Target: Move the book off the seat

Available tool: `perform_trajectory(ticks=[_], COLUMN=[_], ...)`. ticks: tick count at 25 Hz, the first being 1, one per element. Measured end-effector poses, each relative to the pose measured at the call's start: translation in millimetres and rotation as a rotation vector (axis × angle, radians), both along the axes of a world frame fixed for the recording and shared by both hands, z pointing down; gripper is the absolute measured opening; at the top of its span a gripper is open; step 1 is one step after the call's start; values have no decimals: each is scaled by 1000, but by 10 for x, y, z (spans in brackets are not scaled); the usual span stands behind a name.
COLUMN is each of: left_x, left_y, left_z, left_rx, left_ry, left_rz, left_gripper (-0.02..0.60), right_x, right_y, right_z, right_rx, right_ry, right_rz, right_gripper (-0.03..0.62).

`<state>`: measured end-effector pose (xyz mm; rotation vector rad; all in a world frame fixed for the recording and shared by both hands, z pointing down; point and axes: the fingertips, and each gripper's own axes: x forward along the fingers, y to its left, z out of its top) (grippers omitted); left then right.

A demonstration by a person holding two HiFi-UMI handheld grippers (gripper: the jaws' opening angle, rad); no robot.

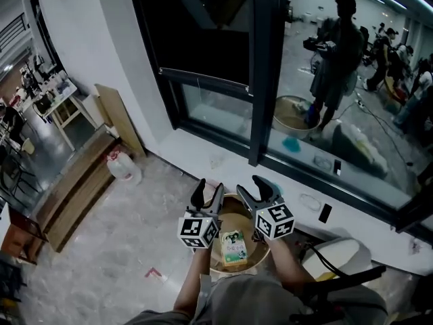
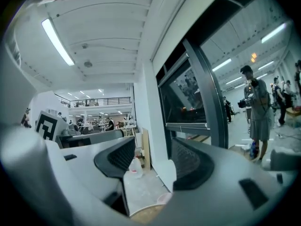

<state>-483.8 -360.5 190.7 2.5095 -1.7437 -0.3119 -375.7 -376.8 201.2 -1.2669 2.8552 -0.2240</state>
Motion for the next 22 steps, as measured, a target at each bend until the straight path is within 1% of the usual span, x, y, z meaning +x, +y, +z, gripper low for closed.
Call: perform_trajectory(ticks=[4, 13, 16, 19, 20, 22], left_x=[113, 114, 149, 160, 145, 100], left_y=[-36, -135, -167, -179, -177, -161], left_z=[-13, -81, -68, -15, -4, -22], left_rx=[0, 0, -5, -18, -16, 4], left_ry=[8, -11, -39, -78, -72, -13], left_rz=[13, 23, 29, 9, 2, 7], left_gripper=[232, 232, 231, 229, 226, 221], right_x=[43, 20, 46, 97, 108, 111], right_y=[-51, -136, -156, -173, -176, -184], right_z=[-16, -59, -43, -3, 13, 29], right_rx=[0, -8, -12, -20, -23, -25], right_ry=[5, -16, -20, -29, -32, -35], right_rz=[-2, 1, 6, 15, 18, 18], right_gripper=[228, 225, 225, 225, 225, 225])
